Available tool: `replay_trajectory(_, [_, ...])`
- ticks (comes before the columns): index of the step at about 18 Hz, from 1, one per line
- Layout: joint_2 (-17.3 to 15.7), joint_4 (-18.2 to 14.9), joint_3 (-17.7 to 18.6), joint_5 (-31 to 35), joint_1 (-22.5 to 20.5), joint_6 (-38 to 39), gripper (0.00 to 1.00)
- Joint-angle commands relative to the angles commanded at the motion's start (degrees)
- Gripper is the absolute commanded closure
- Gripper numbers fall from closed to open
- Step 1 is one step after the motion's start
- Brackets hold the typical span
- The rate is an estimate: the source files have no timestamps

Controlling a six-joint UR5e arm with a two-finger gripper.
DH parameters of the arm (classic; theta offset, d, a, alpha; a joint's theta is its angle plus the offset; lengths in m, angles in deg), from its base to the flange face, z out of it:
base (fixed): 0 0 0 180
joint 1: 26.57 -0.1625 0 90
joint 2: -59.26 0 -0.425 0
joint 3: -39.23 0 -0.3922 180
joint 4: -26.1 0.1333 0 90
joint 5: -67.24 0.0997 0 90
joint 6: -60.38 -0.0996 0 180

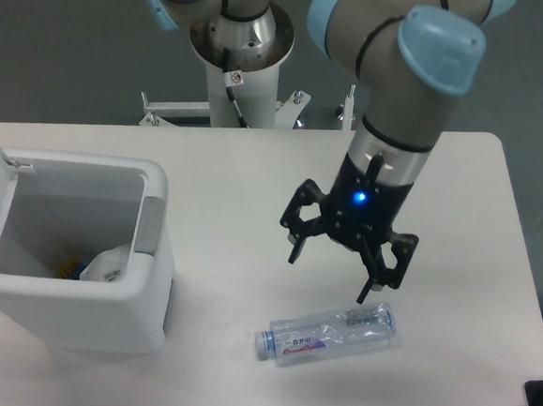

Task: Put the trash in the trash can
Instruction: 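Move the open gripper over the clear plastic water bottle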

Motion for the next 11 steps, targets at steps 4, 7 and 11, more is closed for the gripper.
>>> replay_trajectory(4, [2.7, 2.4, 0.5, 1.4, 0.2, -3.5, 0.0])
replay_trajectory(7, [3.8, 2.5, 0.5, 5.4, 0.7, -3.7, 0.0])
replay_trajectory(11, [6.3, 6.6, 0.5, 6.5, 2.9, -5.6, 0.0])
